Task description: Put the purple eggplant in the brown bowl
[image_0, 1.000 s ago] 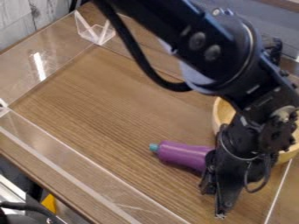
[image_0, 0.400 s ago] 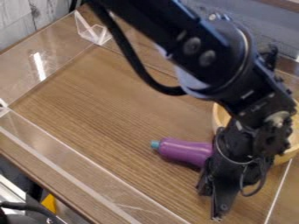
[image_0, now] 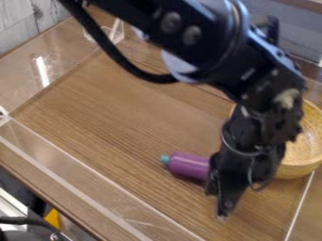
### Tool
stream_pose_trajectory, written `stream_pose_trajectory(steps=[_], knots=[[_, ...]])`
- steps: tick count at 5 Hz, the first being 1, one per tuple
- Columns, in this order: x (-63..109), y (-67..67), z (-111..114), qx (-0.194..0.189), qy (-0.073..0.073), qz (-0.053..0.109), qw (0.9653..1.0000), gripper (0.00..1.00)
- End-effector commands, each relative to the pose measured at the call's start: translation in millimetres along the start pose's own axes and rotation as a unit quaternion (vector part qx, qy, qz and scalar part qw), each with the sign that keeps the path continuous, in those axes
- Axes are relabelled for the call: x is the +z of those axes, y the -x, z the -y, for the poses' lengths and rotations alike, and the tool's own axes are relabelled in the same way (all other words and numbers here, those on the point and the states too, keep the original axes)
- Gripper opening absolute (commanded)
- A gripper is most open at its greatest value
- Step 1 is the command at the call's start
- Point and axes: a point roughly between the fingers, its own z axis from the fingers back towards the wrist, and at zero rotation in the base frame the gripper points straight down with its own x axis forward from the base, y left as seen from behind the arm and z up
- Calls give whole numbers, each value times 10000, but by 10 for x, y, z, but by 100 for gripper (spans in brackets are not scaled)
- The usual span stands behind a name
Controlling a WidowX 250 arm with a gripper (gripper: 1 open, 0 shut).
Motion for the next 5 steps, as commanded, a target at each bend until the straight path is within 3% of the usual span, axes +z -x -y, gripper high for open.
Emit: stream_pose_trajectory(steps=[1,2,3,4,5], knots=[[137,32,-165,-70,-171,226,9996,0],[240,142,-276,-165,-169,201,9995,0],[473,222,-453,-254,-188,106,9994,0],[723,188,-525,102,-290,-35,9995,0],[879,65,-599,318,-401,-162,9986,0]])
